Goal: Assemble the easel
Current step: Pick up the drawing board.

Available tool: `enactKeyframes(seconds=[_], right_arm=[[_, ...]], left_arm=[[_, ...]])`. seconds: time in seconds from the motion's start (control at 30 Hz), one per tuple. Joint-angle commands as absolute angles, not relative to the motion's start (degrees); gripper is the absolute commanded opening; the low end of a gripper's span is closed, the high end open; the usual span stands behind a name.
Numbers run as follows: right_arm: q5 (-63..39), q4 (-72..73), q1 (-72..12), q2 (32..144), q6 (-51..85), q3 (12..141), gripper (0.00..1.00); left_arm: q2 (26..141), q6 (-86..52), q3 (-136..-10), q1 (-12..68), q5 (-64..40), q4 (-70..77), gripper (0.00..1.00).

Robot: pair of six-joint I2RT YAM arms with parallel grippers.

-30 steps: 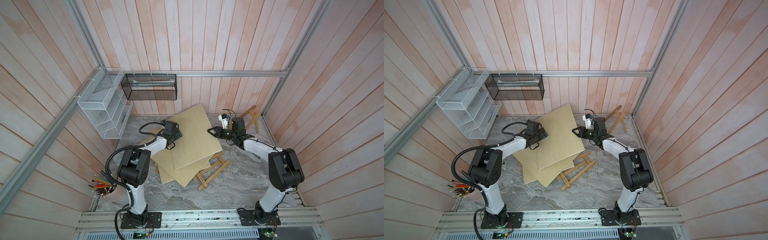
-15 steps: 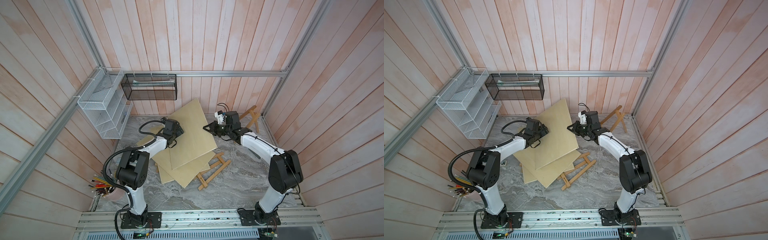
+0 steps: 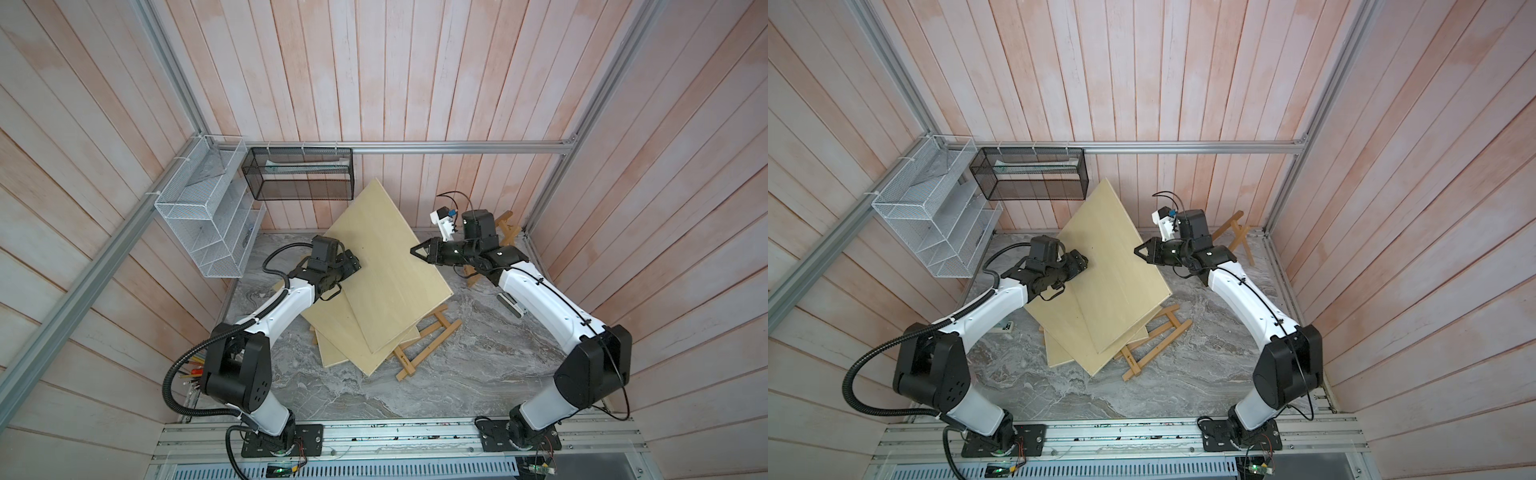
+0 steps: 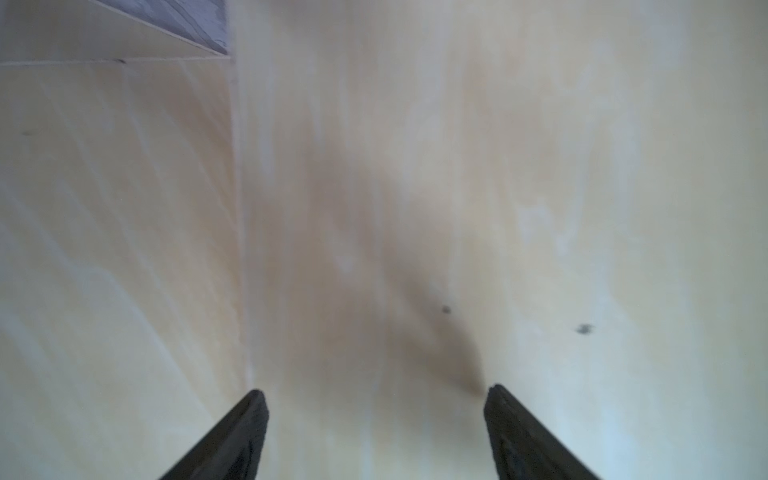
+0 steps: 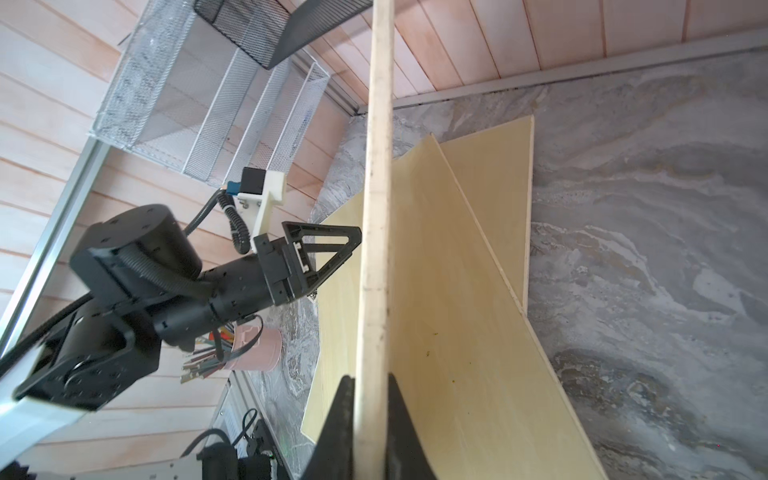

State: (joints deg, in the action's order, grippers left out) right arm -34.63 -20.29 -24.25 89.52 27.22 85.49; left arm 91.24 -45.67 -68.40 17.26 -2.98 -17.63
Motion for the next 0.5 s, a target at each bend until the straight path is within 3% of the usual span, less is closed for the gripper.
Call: enactKeyframes(seconds=[0.0,0.47], right_arm=[[-35.13,-15.98,-22.11,84.02,17.77,92.2,0.0],[-19.59,-39.5,-10.88,80.64,8.43,106.14,0.0]], left_arm=[[89.47,-44.57,-66.62,16.6,-1.67,-21.15,0.85],[89.05,-45.73,-64.23,16.61,-1.54,-21.18,0.85]])
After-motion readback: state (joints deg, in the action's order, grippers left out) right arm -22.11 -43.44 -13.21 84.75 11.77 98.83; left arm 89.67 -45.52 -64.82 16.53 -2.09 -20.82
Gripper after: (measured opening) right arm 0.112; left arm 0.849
